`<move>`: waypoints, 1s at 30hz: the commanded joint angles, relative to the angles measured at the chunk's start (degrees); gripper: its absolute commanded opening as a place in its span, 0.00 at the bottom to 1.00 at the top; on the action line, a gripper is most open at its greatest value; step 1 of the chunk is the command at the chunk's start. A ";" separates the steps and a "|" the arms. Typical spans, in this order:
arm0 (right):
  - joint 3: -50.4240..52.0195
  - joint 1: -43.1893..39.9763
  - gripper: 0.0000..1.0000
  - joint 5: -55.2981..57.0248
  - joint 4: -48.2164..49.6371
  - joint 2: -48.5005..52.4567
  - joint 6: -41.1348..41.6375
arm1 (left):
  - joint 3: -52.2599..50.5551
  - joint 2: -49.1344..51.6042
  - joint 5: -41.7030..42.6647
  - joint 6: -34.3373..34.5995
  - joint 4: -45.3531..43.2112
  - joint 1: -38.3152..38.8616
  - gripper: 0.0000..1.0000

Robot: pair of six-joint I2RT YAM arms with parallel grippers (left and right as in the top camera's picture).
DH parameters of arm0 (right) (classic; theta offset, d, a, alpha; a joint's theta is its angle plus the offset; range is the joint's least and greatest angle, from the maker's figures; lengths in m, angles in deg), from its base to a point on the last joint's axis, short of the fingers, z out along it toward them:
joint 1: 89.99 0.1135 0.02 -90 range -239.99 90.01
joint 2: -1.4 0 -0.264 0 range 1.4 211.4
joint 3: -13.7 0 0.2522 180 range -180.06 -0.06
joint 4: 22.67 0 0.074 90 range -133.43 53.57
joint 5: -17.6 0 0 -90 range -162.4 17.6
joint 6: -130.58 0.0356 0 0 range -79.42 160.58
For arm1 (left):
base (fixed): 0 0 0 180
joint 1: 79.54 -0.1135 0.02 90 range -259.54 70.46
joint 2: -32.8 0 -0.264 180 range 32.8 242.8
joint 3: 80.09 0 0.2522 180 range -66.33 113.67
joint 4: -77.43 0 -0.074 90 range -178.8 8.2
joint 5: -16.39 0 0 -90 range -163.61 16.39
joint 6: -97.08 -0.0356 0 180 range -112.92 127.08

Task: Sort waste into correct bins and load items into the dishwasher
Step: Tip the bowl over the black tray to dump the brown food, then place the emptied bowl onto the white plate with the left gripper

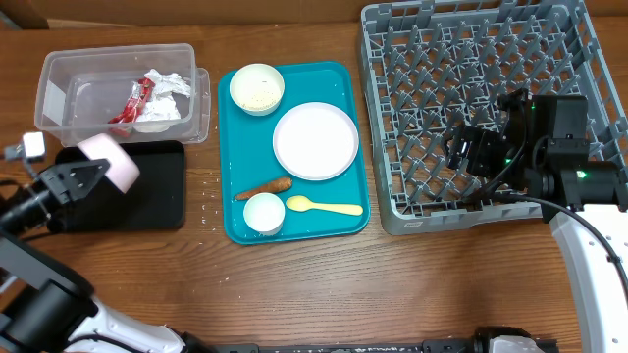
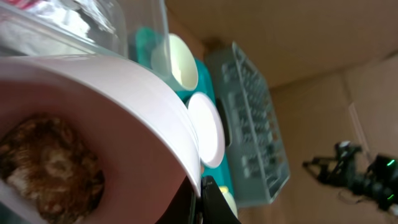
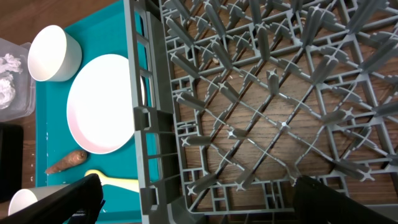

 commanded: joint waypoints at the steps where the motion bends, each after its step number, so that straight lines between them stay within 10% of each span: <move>1: -1.18 -0.37 1.00 -0.33 -0.02 -0.20 -0.02 | -0.79 5.62 9.44 -3.52 2.12 -2.03 0.04; 16: -1.18 -0.37 1.00 -0.31 0.42 -0.20 -0.02 | 18.43 4.04 5.81 -9.18 14.19 14.08 0.04; 23: -1.18 -0.37 1.00 -0.31 0.37 -0.20 -0.02 | 29.94 1.64 -36.79 27.78 -8.35 46.12 0.04; 30: -1.18 -0.37 1.00 -0.28 0.22 -0.20 -0.04 | 29.92 8.66 -77.05 34.01 -19.80 72.94 0.04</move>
